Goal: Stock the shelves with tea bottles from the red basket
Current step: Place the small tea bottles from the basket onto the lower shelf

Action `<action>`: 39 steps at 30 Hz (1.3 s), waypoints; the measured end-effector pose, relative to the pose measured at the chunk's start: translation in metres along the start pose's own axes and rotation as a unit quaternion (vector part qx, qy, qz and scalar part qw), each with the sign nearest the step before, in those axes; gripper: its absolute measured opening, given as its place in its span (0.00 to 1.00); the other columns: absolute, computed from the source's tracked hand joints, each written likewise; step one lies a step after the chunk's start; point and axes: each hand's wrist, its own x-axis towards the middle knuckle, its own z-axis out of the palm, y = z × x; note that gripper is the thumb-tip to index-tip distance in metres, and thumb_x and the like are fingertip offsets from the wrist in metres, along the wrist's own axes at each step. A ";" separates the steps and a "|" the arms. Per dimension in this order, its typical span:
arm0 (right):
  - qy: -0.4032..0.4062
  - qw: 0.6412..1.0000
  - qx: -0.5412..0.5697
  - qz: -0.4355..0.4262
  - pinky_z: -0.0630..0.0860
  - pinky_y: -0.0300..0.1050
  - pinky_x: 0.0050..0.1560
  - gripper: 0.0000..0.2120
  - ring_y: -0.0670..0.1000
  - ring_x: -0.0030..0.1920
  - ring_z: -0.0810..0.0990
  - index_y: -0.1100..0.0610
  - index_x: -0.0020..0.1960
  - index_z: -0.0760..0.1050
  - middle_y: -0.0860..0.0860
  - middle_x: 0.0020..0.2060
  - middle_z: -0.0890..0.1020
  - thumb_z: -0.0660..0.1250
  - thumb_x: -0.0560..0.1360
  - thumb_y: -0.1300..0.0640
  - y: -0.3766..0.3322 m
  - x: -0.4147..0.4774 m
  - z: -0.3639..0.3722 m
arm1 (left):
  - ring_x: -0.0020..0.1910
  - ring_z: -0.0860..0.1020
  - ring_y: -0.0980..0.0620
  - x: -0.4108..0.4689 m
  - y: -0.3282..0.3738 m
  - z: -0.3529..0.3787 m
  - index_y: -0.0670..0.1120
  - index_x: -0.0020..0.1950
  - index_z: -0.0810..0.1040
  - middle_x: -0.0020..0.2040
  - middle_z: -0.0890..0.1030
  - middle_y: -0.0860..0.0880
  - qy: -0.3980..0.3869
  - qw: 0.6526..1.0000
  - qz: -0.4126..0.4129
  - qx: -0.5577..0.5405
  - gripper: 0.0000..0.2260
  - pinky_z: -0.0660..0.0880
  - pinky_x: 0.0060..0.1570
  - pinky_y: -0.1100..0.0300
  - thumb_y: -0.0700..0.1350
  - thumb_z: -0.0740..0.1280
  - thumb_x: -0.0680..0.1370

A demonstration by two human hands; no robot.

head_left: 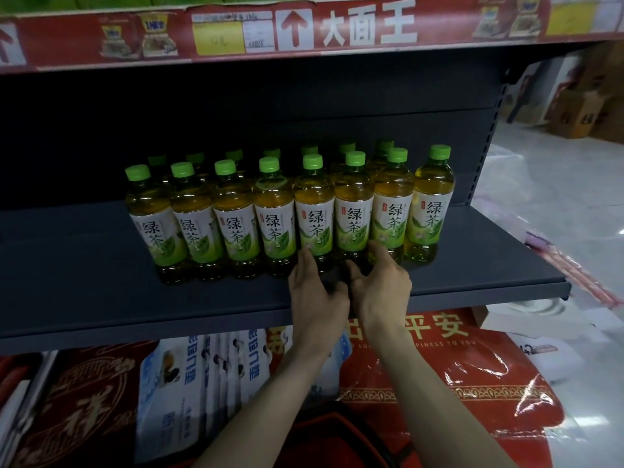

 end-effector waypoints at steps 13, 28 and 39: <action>-0.020 0.997 0.042 -0.054 0.81 0.50 0.46 0.07 0.55 0.46 0.84 0.57 0.52 0.82 0.53 0.46 0.85 0.73 0.77 0.55 -0.039 -0.023 0.014 | 0.70 0.73 0.54 0.002 -0.025 -0.070 0.53 0.75 0.73 0.70 0.73 0.54 0.106 0.993 0.033 -0.040 0.25 0.73 0.72 0.48 0.38 0.67 0.79; -0.082 0.989 0.010 -0.120 0.82 0.51 0.56 0.26 0.56 0.57 0.84 0.58 0.74 0.73 0.54 0.62 0.81 0.72 0.78 0.56 -0.075 -0.057 0.060 | 0.74 0.69 0.51 0.026 -0.055 -0.121 0.55 0.81 0.65 0.72 0.68 0.53 0.103 0.994 0.020 -0.020 0.32 0.67 0.77 0.46 0.38 0.68 0.79; -0.081 0.994 -0.066 -0.042 0.81 0.56 0.49 0.17 0.62 0.52 0.82 0.57 0.58 0.80 0.56 0.54 0.82 0.72 0.77 0.45 -0.077 -0.043 0.068 | 0.76 0.67 0.51 0.034 -0.054 -0.106 0.53 0.79 0.67 0.75 0.70 0.51 0.103 0.994 0.034 -0.013 0.31 0.64 0.79 0.50 0.37 0.66 0.77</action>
